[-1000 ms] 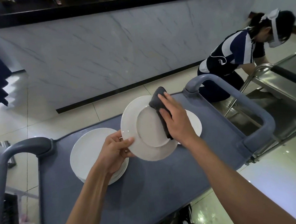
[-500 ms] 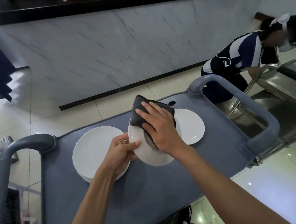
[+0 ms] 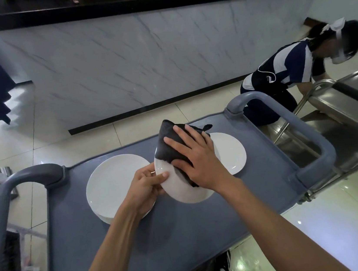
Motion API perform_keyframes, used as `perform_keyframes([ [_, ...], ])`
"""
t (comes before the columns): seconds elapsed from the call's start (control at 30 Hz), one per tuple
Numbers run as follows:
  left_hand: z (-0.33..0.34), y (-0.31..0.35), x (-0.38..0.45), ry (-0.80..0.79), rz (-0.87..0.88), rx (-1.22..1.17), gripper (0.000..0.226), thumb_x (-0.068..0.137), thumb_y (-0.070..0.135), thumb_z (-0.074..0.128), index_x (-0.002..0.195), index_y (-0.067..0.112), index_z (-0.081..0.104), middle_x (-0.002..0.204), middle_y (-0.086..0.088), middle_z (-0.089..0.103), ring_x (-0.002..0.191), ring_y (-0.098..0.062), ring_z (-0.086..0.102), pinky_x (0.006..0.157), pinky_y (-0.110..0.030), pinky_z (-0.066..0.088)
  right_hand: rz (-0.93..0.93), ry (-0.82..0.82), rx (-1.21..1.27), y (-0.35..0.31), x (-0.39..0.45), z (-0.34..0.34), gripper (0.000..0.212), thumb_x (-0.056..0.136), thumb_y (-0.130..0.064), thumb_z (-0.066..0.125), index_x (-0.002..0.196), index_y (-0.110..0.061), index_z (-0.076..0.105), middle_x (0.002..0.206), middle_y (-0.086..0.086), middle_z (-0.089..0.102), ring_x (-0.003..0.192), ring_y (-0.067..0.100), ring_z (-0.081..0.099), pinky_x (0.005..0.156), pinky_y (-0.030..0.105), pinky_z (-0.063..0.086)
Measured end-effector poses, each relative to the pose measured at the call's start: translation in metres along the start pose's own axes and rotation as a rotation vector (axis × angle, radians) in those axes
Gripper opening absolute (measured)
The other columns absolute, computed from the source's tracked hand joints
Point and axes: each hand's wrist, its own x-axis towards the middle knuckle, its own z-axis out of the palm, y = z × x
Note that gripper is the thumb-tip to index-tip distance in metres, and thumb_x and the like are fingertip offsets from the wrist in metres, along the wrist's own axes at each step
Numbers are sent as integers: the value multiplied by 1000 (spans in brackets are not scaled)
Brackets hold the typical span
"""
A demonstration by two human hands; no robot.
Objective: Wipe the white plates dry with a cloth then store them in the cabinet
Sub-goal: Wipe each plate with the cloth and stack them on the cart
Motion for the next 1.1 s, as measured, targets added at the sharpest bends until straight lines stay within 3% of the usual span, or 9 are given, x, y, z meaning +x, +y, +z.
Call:
perform_keyframes([
  [0.17, -1, 3, 3, -28, -2, 1, 30, 85, -2, 60, 114, -5, 67, 99, -20, 74, 82, -28, 74, 60, -33, 60, 9, -15, -45, 6, 2, -4, 54, 98, -53, 40, 150, -40, 37, 163, -1, 26, 148, 30, 25, 110, 69, 20],
  [0.4, 0, 1, 7, -32, -14, 18, 25, 82, 0, 62, 103, 1, 75, 95, -19, 75, 79, -27, 74, 58, -34, 60, -18, 60, -64, 12, -1, -9, 49, 99, -45, 45, 146, -35, 48, 157, 2, 39, 139, 30, 39, 106, 51, 35],
  [0.63, 2, -3, 15, -11, -6, 120, 25, 77, 7, 71, 102, 2, 76, 91, -18, 70, 74, -26, 67, 59, -32, 56, 121, 148, 6, 46, -18, -7, 45, 100, -34, 49, 145, -31, 48, 151, 3, 45, 123, 29, 51, 96, 47, 47],
  [0.83, 22, 2, 31, 6, 9, 113, 26, 78, 4, 70, 103, 2, 75, 93, -15, 74, 79, -26, 71, 60, -34, 60, 359, 185, 212, 94, -33, -21, 46, 98, -24, 56, 143, -30, 52, 149, 1, 47, 128, 28, 50, 105, 47, 45],
  [0.97, 47, 1, 45, 59, 23, 190, 26, 79, 8, 71, 105, 5, 75, 94, -14, 75, 80, -26, 72, 63, -38, 62, 397, 177, 238, 115, -52, -27, 45, 99, -22, 57, 143, -28, 53, 149, 2, 47, 132, 25, 47, 106, 43, 44],
  [1.1, 70, -5, 58, 142, 40, 347, 20, 93, 0, 63, 108, 8, 73, 92, -8, 76, 83, -25, 71, 67, -41, 61, 422, 181, 226, 136, -64, -34, 45, 100, -23, 58, 144, -29, 51, 150, -1, 46, 133, 22, 46, 104, 37, 45],
])
